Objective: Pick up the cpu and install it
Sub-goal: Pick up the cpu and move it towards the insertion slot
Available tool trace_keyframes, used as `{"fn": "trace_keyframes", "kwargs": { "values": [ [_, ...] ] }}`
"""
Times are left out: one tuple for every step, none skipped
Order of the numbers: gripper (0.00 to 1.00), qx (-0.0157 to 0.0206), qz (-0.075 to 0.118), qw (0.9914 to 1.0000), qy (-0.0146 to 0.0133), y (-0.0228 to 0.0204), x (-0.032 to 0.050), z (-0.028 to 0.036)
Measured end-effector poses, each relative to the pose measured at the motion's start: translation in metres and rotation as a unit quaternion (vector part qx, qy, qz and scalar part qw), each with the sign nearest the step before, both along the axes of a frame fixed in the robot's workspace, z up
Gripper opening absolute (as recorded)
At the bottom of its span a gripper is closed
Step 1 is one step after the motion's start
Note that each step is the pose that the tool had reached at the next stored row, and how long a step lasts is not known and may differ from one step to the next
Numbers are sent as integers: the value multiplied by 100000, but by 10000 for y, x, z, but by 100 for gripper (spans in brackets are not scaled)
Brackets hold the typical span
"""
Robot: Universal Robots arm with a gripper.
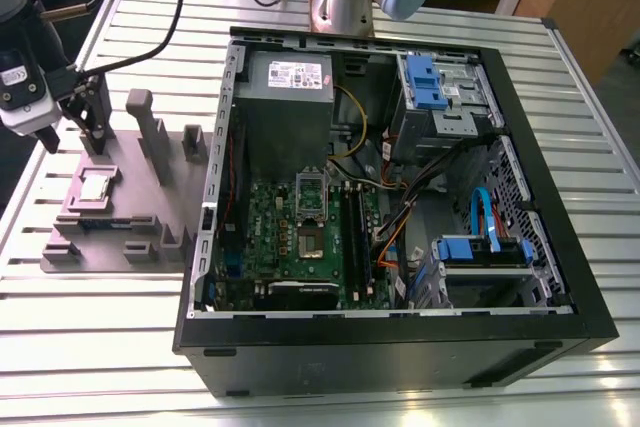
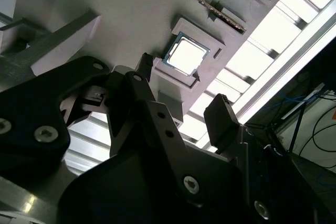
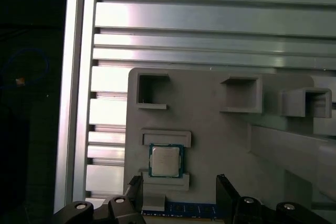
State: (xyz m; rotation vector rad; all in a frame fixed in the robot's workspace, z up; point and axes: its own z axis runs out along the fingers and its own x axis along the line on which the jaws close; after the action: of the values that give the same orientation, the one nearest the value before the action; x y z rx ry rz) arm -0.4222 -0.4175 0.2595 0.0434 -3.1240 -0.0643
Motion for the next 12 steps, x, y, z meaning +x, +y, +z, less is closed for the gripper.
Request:
{"fn": "trace_keyframes", "kwargs": {
  "values": [
    [66,0,0,100000,-1,0,0,-8],
    [66,-1,-1,100000,2,0,0,-16],
    [66,1,0,100000,0,0,0,-24],
    [66,4,-1,100000,3,0,-1,-29],
    [66,5,-1,100000,2,0,0,-35],
    [66,5,-3,100000,0,0,0,-40],
    [66,5,-4,100000,4,0,-1,-46],
    [66,5,0,100000,4,0,0,-53],
    [66,5,-1,100000,5,-1,0,-59],
    [66,6,-2,100000,14,-1,-1,-61],
    [66,5,-1,100000,16,-1,0,-63],
    [66,13,-2,100000,7,-1,0,-67]
  ]
}}
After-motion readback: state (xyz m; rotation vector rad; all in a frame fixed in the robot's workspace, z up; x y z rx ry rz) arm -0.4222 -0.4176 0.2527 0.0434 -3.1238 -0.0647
